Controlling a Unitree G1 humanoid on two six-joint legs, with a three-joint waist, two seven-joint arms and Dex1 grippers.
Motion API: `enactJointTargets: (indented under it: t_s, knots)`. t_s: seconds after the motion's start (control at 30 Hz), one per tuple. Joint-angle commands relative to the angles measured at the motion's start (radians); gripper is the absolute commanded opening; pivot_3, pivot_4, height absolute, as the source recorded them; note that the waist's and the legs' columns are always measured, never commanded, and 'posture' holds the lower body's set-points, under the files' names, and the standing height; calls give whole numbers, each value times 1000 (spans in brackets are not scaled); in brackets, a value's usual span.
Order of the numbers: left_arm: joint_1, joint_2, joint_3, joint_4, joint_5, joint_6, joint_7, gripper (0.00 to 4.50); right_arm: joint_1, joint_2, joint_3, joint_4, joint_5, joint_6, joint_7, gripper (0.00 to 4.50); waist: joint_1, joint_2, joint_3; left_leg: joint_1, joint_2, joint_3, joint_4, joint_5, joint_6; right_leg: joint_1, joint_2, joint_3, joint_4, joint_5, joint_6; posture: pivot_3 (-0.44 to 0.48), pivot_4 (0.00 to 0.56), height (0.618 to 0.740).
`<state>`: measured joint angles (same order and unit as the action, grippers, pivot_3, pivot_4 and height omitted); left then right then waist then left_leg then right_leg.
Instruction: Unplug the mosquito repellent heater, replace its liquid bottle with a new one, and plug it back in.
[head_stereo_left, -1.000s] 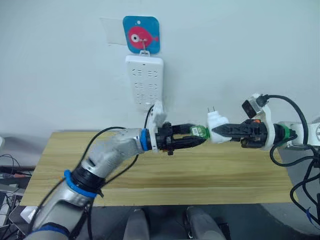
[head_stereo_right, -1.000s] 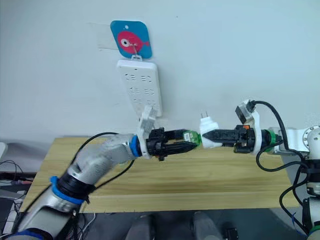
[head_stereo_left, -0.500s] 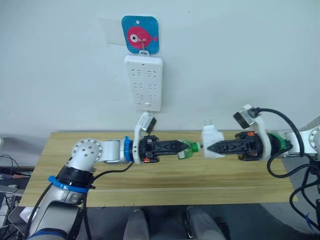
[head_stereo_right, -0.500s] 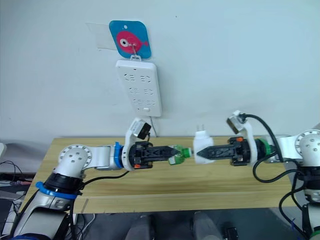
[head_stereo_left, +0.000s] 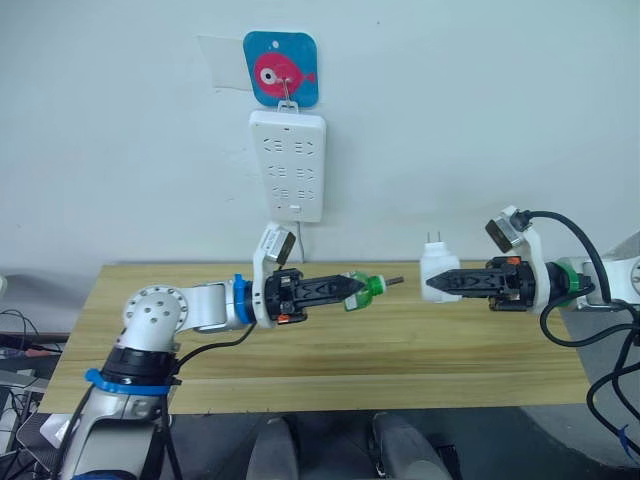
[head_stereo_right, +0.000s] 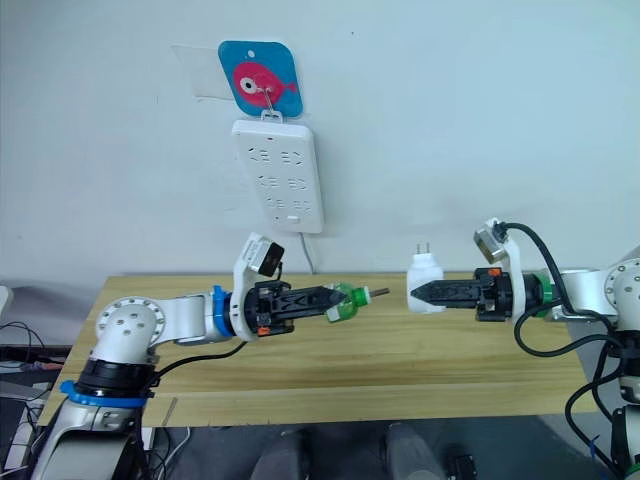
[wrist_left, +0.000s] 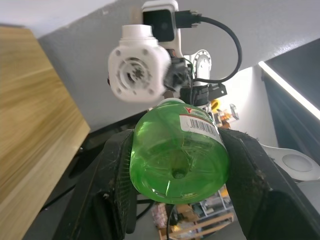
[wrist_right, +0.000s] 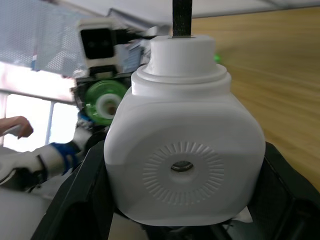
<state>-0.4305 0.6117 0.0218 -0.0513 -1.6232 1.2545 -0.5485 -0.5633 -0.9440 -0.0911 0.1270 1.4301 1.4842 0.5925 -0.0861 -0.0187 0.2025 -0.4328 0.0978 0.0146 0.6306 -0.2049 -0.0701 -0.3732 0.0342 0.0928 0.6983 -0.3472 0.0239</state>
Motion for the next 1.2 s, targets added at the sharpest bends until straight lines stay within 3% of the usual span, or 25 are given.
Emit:
enactJointTargets:
  t_s: [0.03,0.13,0.33,0.57,0.9,1.07,1.2]
  knots:
    - [37,25,31,-81,36,7,-55,2234,32,-63,100,-31,-282,-142,21,3093,1,0,0,0,0,0,0,0,0,0,0,0,0,0,0,-100,176,740]
    - [67,14,35,-112,37,0,-52,2234,53,-78,250,29,-578,-324,9,3093,2,0,0,0,0,-1,0,0,0,0,0,0,0,0,0,-87,182,740]
    - [106,6,34,-167,94,-16,-81,2234,29,-30,352,213,-883,-470,10,3093,6,0,0,0,-1,1,0,0,0,0,-1,1,0,0,0,-59,197,740]
    - [129,13,39,-186,119,-22,-96,2234,-13,47,342,379,-1040,-465,25,3093,8,0,0,1,-1,1,-1,0,0,0,-1,2,0,0,0,-47,206,740]
    - [139,17,31,-199,156,-22,-127,2234,-55,113,269,525,-1123,-420,40,3093,32,0,1,1,-1,2,-1,0,0,0,-1,2,0,0,0,-51,215,740]
    - [127,15,28,-189,176,-17,-152,2234,-49,111,254,510,-1148,-429,75,4481,33,0,1,2,-1,2,-1,0,0,0,-1,3,0,0,0,-65,212,740]
    - [118,23,23,-184,206,-17,-192,2234,-21,57,250,379,-1138,-396,145,4481,32,1,1,2,-1,3,-1,0,0,0,-1,3,-1,0,0,-75,208,740]
